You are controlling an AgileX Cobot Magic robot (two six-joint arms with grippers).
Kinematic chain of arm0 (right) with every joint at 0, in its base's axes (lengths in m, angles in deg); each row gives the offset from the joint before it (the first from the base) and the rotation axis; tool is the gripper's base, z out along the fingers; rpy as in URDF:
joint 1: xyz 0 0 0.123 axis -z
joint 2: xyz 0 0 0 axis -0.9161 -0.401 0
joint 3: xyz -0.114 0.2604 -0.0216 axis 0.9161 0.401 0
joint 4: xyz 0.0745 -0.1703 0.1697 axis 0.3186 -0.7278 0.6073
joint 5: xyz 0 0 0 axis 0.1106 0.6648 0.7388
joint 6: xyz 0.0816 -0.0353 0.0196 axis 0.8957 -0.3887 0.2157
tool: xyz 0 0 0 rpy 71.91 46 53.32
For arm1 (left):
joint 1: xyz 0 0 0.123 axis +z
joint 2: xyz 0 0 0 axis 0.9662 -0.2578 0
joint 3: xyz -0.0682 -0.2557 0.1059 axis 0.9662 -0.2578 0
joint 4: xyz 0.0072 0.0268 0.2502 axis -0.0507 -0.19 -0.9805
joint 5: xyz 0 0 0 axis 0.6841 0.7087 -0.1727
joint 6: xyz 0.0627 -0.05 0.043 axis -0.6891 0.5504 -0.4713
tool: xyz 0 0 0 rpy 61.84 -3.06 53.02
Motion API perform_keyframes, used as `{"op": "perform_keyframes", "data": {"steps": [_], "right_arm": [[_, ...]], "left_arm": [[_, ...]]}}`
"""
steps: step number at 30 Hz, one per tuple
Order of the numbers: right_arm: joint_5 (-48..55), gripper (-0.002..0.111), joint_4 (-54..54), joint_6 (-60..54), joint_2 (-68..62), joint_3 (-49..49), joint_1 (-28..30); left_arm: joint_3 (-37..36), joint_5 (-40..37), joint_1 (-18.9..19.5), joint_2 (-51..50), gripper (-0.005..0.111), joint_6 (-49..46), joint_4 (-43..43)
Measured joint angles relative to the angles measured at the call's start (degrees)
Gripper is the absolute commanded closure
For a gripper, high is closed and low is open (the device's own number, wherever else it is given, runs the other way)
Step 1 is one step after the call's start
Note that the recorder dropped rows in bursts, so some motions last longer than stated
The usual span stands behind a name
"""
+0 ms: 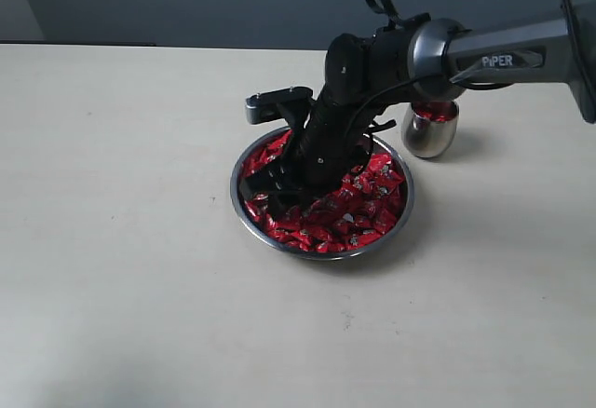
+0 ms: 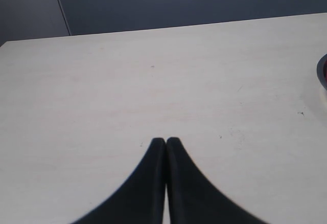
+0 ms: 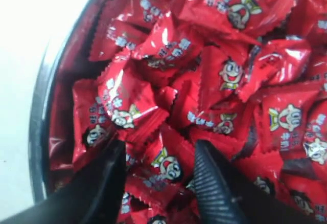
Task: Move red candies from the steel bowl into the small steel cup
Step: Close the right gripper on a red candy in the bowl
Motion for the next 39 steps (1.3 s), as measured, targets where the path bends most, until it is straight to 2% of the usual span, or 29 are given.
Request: {"op": "perform_keyframes", "data": {"steps": [14,21,28,39], "right_arm": [[1.55,0.07,0.21,-0.12,-0.35,-0.68,0.0],[10.1,0.07,-1.48,1.73,-1.7,-6.11,0.0],[14.19,0.07,-6.23,5.78,-1.7,-6.79,-0.15],[13.28,0.07,-4.95,7.77,-1.7,-6.79,-2.04]], "left_arm": [[0.0,0.0,0.0,0.0,0.106,0.0,0.0],[0.0,0.0,0.0,0.0,0.106,0.0,0.0],[0.0,0.0,0.0,0.0,0.106,0.0,0.0],[0.0,0.0,0.0,0.0,0.106,0.0,0.0]]}}
